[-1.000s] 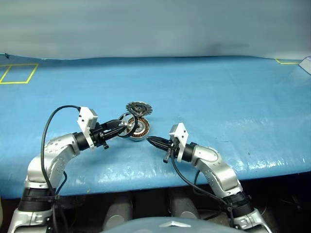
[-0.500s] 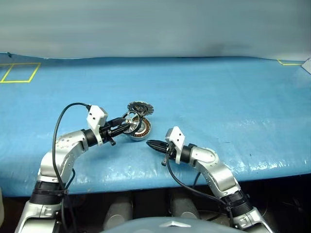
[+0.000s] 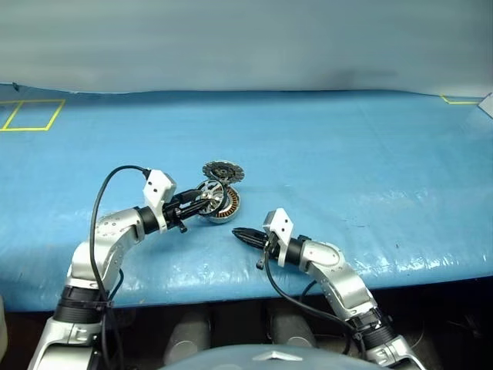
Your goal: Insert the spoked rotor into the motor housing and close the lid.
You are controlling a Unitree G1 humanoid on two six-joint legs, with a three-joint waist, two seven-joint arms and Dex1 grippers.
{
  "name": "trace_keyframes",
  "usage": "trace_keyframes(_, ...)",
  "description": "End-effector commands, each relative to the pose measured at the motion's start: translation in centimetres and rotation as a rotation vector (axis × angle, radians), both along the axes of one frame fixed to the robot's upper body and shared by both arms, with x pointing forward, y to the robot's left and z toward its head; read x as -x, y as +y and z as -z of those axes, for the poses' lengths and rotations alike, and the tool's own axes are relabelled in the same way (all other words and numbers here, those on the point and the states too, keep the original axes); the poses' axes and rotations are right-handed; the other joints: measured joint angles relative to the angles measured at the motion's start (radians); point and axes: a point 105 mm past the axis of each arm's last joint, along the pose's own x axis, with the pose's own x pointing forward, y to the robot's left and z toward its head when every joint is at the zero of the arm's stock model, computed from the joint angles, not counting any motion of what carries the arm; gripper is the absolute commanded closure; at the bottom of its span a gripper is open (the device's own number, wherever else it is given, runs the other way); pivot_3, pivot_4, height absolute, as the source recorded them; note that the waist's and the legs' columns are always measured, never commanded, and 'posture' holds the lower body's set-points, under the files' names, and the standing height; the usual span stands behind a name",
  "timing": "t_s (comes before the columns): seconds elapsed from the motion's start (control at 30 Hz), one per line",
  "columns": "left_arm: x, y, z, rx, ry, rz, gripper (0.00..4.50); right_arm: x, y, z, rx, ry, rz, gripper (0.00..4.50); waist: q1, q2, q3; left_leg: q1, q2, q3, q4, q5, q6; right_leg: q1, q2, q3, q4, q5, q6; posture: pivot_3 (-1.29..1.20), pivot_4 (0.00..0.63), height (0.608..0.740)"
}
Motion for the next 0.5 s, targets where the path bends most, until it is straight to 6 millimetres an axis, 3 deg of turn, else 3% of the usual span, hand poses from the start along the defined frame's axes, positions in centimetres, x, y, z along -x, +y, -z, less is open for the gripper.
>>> trace_keyframes(0.03,-0.5,-0.4,-1.0,0.006,-0.054,0.012,3.16,-0.1,0.2,-0.9,-0.026,-0.045,-0.006,4.50,0.000,0.000,0.000,0.000,0.000,0.000,0.000,0.000,0.000,0.000,0.000,0.000,0.000,0.000,0.000,0.00,0.150,0.740)
trace_keyframes(0.5,-1.2,-1.5,-1.0,-0.010,-0.063,0.036,3.16,-0.3,0.2,-1.1,-0.020,-0.078,0.011,4.50,0.002,0.000,0.000,0.000,0.000,0.000,0.001,0.000,0.000,0.001,0.000,0.000,0.000,0.000,0.000,0.00,0.150,0.740)
